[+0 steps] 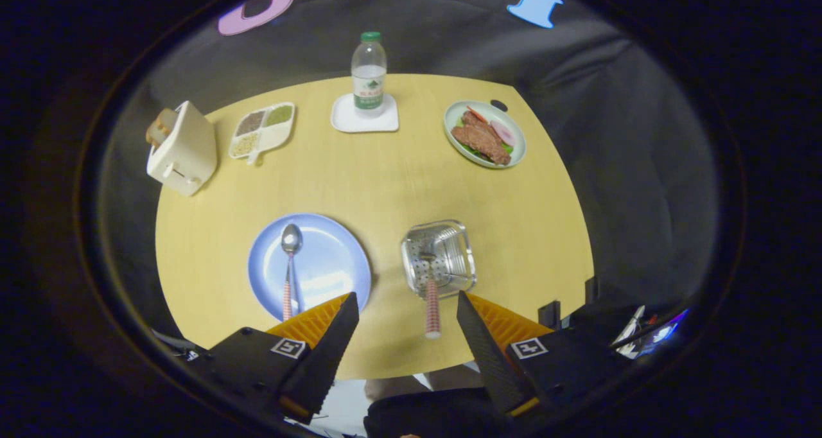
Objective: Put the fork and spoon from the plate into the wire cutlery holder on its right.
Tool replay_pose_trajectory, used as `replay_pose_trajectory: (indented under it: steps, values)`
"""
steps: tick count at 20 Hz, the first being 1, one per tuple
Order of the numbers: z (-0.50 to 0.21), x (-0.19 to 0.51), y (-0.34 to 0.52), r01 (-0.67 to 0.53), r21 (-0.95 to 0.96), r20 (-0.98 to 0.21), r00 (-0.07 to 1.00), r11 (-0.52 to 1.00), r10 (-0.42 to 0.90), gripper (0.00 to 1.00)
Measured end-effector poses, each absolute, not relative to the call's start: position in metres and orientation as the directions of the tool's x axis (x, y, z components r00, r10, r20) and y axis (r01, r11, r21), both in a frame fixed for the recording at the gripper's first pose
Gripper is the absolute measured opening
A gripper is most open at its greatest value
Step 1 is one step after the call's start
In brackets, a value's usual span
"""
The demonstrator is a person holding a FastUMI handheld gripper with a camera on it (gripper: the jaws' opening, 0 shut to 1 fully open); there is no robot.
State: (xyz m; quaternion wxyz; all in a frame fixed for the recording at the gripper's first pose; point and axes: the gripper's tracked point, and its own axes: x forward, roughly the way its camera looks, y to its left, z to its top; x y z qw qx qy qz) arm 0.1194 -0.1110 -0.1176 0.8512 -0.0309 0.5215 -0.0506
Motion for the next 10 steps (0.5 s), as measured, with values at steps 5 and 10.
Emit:
replay_pose_trajectory:
  steps: [5, 10]
  values:
    - [-0.120, 0.113, -0.052, 0.024, -0.078, -0.810, 0.582, 0.997, -0.077, 0.99]
    - [-0.147, 0.105, -0.017, 0.089, -0.014, -0.727, 0.683, 0.996, -0.071, 0.99]
